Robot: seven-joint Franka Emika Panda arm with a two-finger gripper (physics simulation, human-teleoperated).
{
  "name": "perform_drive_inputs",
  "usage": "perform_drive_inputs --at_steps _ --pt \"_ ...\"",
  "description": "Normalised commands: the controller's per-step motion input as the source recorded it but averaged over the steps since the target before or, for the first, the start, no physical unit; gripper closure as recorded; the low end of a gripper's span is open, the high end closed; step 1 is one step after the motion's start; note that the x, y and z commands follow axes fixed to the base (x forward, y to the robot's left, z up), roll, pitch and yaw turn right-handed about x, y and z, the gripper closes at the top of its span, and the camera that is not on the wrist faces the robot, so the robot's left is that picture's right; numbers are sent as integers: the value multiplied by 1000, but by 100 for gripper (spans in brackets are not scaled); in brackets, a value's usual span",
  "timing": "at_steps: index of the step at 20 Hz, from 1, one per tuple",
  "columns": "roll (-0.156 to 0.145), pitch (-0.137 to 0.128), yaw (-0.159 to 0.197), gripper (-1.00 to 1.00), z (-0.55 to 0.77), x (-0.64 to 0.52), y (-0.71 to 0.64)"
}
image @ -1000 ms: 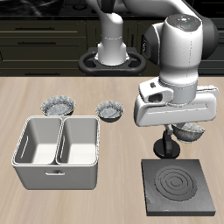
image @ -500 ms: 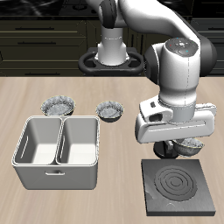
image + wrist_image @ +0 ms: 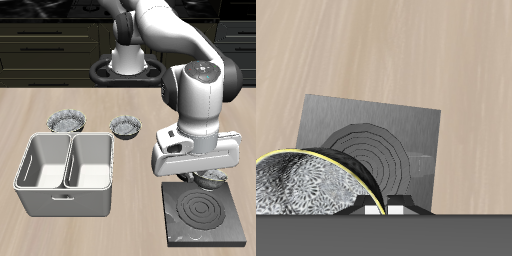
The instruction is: Place the smallest bowl on the flat stove
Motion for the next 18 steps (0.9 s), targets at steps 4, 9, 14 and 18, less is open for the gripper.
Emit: perform_drive_inputs --at_steps 4,9,14,18 --pt "-13 19 35 100 -289 96 -10" --pt "4 18 41 100 -274 138 24" --pt "9 10 3 -100 -127 26 11" --pt "20 5 -9 -100 -31 -22 -34"
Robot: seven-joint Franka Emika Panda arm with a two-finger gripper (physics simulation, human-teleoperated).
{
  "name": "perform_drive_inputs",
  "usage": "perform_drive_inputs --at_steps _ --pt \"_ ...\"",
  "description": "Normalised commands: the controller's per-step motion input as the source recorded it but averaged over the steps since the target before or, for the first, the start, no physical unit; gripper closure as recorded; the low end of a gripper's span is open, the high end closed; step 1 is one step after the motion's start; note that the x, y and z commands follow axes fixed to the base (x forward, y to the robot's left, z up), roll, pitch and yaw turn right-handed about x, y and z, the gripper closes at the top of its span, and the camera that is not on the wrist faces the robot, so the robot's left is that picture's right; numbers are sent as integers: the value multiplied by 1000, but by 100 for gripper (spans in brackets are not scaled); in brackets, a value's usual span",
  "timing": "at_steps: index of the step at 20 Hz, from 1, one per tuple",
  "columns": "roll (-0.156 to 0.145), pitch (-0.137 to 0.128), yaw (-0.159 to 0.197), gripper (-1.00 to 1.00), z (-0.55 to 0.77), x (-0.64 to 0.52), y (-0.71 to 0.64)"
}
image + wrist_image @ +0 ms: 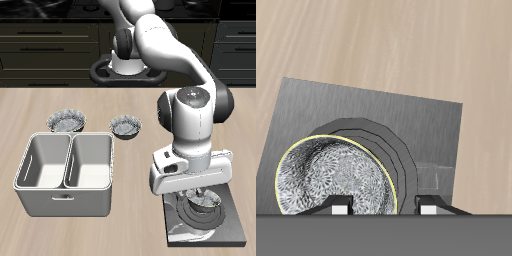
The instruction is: Place the smallest bowl on the flat stove
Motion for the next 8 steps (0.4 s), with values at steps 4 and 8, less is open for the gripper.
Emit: perform_drive_inputs --at_steps 4,8 --pt "24 -16 -10 -100 60 -47 -38" --pt "3 -25 -15 -100 180 -100 -102"
